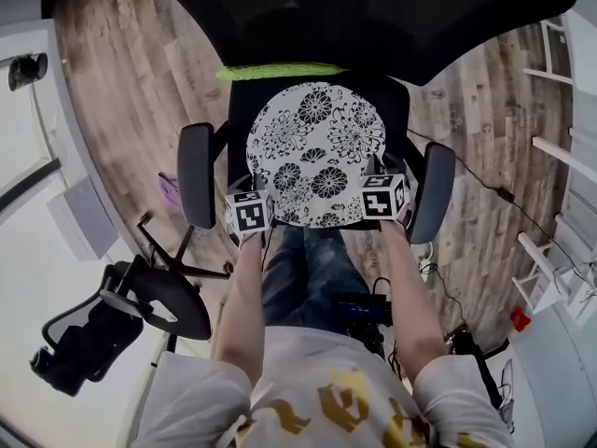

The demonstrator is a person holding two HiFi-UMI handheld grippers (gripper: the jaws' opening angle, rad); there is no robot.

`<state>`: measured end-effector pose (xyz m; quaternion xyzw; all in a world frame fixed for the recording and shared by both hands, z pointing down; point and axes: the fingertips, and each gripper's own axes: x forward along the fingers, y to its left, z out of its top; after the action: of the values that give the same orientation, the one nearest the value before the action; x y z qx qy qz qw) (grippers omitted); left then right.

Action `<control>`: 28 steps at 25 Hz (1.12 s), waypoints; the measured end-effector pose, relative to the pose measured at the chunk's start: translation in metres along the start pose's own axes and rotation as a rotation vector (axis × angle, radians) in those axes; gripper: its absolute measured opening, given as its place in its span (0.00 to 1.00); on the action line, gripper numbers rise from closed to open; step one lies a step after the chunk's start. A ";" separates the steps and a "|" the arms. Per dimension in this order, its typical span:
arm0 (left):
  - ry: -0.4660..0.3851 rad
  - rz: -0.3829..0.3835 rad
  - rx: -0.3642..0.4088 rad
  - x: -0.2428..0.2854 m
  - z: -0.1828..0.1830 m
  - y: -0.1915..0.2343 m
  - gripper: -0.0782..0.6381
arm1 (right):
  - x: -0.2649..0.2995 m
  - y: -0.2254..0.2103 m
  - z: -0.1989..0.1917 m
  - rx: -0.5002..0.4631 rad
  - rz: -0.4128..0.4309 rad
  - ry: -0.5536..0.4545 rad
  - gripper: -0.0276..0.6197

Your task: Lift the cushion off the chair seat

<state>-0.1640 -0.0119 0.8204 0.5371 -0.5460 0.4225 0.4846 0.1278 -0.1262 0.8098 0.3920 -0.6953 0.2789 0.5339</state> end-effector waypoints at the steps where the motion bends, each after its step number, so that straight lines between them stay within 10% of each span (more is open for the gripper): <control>1: -0.002 -0.004 -0.006 -0.004 0.001 0.000 0.14 | -0.006 0.000 0.001 0.009 0.004 -0.009 0.11; 28: -0.181 -0.063 0.146 -0.115 0.059 -0.005 0.14 | -0.120 0.003 0.011 0.068 -0.028 -0.102 0.11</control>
<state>-0.1687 -0.0500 0.6965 0.6236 -0.5383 0.3955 0.4061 0.1346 -0.1037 0.6917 0.4331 -0.7063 0.2746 0.4880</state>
